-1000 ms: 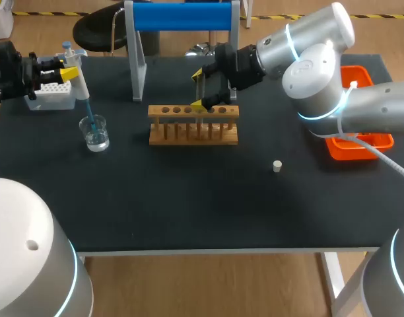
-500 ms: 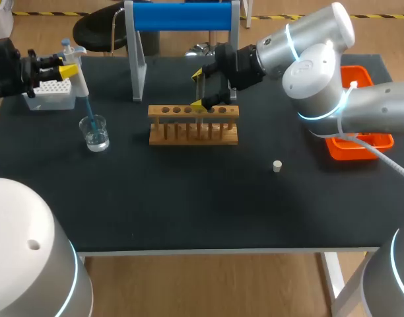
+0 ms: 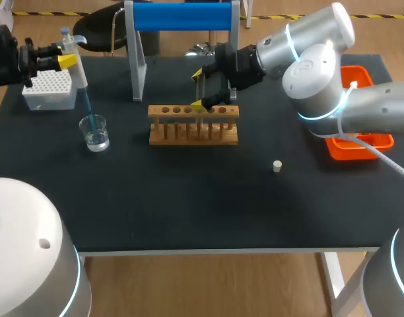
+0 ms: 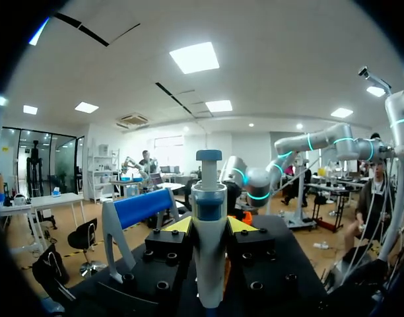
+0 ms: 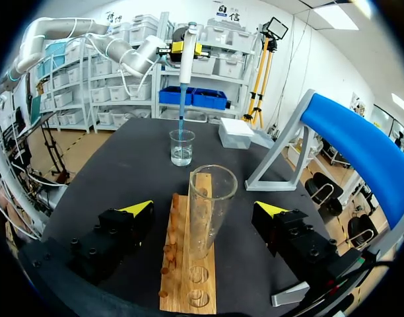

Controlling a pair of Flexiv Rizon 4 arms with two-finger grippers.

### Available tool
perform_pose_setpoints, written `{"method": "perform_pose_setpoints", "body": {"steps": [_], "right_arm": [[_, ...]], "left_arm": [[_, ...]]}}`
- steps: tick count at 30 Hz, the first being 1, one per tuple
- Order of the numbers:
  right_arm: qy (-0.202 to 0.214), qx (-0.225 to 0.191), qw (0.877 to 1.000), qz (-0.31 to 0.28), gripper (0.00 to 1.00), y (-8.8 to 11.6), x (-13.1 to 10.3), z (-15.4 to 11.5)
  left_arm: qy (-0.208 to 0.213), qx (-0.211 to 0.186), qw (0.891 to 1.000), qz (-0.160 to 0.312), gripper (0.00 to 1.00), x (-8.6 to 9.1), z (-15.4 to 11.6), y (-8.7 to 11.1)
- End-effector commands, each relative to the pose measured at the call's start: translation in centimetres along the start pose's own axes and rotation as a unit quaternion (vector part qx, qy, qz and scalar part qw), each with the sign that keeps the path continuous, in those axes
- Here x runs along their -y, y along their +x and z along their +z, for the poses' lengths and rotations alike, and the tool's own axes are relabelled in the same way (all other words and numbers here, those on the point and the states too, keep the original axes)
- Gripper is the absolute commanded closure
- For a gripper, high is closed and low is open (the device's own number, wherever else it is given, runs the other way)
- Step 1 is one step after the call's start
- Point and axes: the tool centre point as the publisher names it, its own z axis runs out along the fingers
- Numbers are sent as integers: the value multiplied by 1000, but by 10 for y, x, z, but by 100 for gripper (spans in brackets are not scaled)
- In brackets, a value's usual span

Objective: Invert the test tube, pick up the pipette, mount the tip to pipette, aspirate from beaker and dispense into the tube, eject the tip, return the pipette, and cap with the stopper.

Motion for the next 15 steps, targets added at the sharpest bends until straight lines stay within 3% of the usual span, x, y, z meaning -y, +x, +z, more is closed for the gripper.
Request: {"method": "perform_pose_setpoints", "body": {"steps": [1, 8, 15], "right_arm": [[1, -2, 1000, 0, 0, -1, 0, -1], [1, -2, 1000, 0, 0, -1, 0, -1], [1, -2, 1000, 0, 0, -1, 0, -1]], "left_arm": [[-14, 3, 1000, 3, 100, 23, 5, 6], [-27, -8, 1000, 8, 100, 61, 21, 13], [-29, -32, 999, 2, 100, 104, 54, 22]]}}
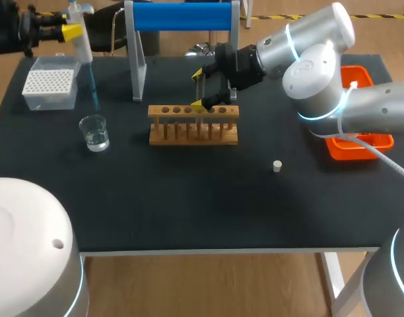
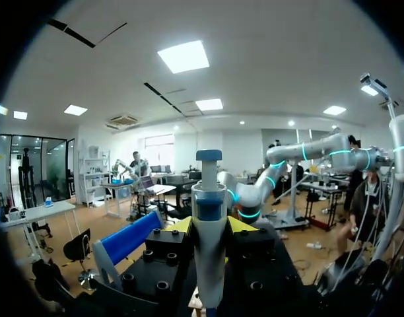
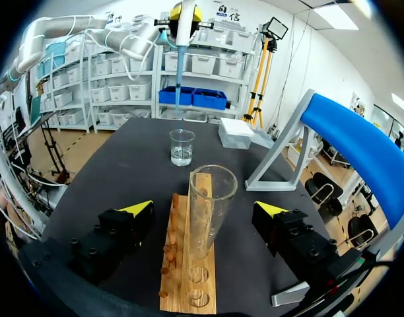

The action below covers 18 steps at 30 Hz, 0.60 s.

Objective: Invert the test tube, pick up the pipette, mount the tip to pipette, aspirate from beaker and dispense into the tube, eject the tip, return the pipette, and cap with the stopper.

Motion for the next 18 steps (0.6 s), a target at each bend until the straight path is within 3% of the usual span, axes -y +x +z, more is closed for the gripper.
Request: {"method": "perform_pose_setpoints", "body": {"steps": [1, 6, 10, 18], "right_arm": [[1, -2, 1000, 0, 0, -1, 0, -1], [1, -2, 1000, 0, 0, -1, 0, -1], [1, -2, 1000, 0, 0, -1, 0, -1], [1, -2, 1000, 0, 0, -1, 0, -1]], "left_arm": [[-18, -8, 1000, -5, 100, 29, 25, 1], [-14, -42, 999, -12, 100, 54, 62, 6], [-19, -74, 997, -18, 100, 64, 95, 12], [-19, -74, 997, -18, 100, 64, 95, 12]]}}
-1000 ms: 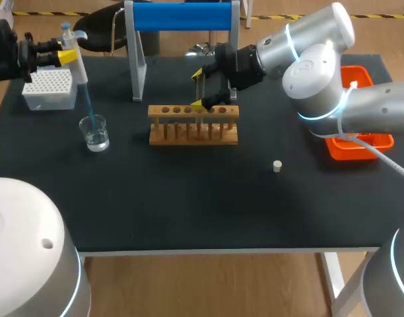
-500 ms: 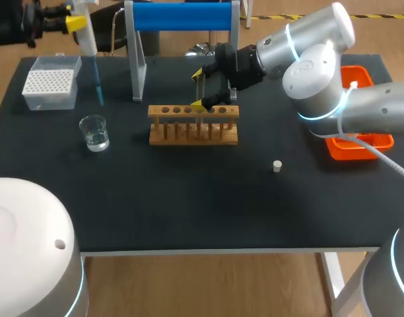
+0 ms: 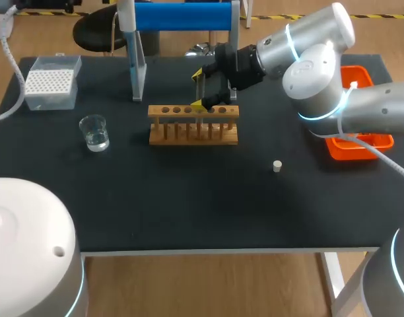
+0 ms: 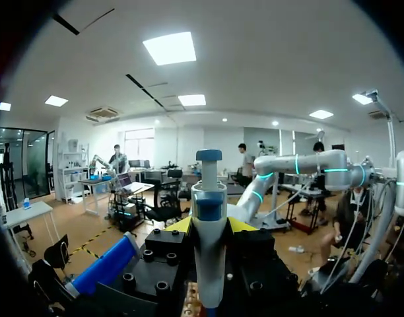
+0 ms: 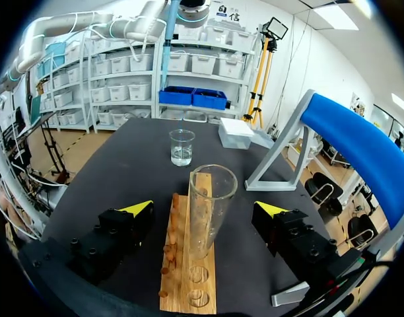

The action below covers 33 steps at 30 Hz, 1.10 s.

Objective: Invert the test tube, pick up the pipette, mount the tip to pipette, aspirate from beaker and dispense into the tube, eject the tip, return the pipette, and cap with the stopper.

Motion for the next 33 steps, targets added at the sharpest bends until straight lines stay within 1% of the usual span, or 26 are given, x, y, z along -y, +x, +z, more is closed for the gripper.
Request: {"method": "perform_pose_setpoints", "body": {"steps": [1, 15, 20, 24, 29, 31, 33], "right_arm": [[1, -2, 1000, 0, 0, -1, 0, -1], [1, -2, 1000, 0, 0, -1, 0, -1], [1, -2, 1000, 0, 0, -1, 0, -1], [1, -2, 1000, 0, 0, -1, 0, -1], [1, -2, 1000, 0, 0, -1, 0, -1], [1, -2, 1000, 0, 0, -1, 0, -1], [1, -2, 1000, 0, 0, -1, 0, -1]], "left_arm": [[0, -3, 1000, 0, 100, 0, -2, -2], [0, -3, 1000, 0, 100, 0, -2, -2], [19, -27, 999, 11, 100, 6, 17, -9], [29, -56, 998, 23, 100, 12, 39, -14], [34, -84, 996, 20, 100, 17, 66, -19], [30, -88, 996, 13, 100, 17, 75, -23], [33, -97, 995, 17, 100, 20, 83, -25]]}}
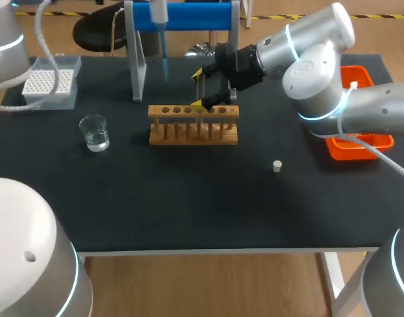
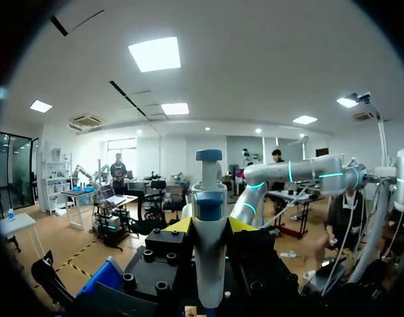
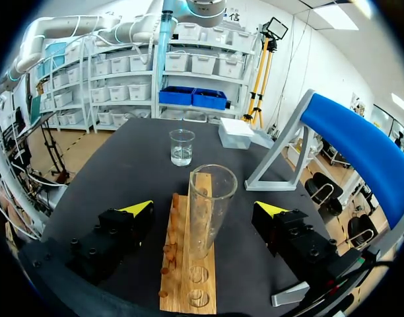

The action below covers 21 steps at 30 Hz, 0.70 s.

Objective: Invert the test tube, pick up the pipette, mount the tip to pipette, aspirate from beaker and dispense into the tube, eject the tip, return the pipette, and cap with the stopper.

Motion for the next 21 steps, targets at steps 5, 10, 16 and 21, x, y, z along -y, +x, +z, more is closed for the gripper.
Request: {"method": "perform_pose_setpoints", "body": {"steps": [5, 10, 16, 21], "right_arm": [[1, -2, 1000, 0, 0, -1, 0, -1], [1, -2, 1000, 0, 0, -1, 0, -1], [1, -2, 1000, 0, 0, -1, 0, -1], [1, -2, 1000, 0, 0, -1, 0, -1]], "left_arm": [[1, -43, 999, 5, 100, 8, 26, -28], [0, -51, 999, 6, 100, 7, 33, -34], [-2, -57, 998, 9, 100, 8, 38, -36], [-4, -60, 998, 12, 100, 8, 38, -36]]}}
